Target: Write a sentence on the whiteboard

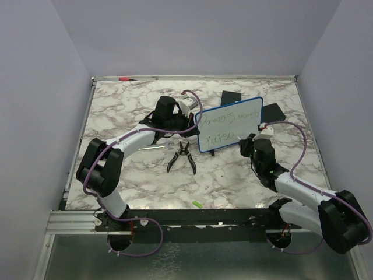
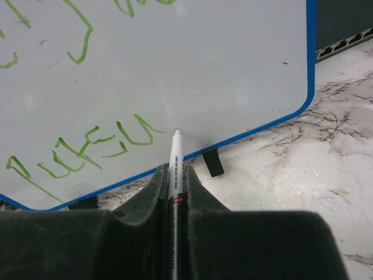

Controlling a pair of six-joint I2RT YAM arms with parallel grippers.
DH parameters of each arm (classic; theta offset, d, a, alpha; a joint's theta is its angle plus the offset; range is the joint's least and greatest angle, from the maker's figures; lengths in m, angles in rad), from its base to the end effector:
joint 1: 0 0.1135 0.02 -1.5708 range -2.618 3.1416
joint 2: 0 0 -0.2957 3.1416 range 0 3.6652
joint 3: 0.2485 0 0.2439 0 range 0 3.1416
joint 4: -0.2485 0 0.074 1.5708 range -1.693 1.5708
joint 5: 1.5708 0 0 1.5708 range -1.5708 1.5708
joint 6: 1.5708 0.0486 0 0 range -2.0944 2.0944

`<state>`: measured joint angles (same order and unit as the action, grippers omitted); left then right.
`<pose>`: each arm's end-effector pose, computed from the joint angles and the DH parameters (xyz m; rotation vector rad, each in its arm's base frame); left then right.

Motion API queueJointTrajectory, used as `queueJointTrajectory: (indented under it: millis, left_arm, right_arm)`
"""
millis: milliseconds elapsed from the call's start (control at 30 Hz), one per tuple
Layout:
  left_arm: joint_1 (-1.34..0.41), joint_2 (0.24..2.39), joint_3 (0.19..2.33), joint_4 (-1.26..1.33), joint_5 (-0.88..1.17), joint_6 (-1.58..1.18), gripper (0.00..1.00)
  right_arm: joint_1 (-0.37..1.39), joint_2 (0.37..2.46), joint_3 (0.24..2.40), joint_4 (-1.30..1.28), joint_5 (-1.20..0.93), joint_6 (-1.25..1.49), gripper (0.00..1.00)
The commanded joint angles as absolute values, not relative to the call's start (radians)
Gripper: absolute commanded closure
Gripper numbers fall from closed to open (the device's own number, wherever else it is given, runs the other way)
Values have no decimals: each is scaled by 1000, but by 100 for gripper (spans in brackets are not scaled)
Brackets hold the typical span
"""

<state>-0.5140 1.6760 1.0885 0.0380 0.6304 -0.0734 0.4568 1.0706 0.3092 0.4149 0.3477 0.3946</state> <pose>0.3148 -0.2106 0.2673 0.8458 1.9950 -1.0110 0.1897 0.0748 0.2126 0.1741 1.8953 0.2456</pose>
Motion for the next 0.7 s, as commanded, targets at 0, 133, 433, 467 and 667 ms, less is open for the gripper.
queueJointTrajectory:
  millis: [0,133,433,467,667]
  left_arm:
    - [-524,1693,1095,2,591,-43,100]
    - [-523,1693,1095,2,592,-43,100]
    - [-523,1691,1095,2,591,-44,100]
    - [-523,1692,1097,2,593,-44,100]
    - [-525,1692,1097,2,594,-44,100]
  right_arm:
    - [454,1062,309,396,402,401,99]
    - [454,1054,313,395,396,396,99]
    - [454,966,298,368,374,381,99]
    - [454,959,298,369,374,378,99]
    - [454,958,309,397,350,363,99]
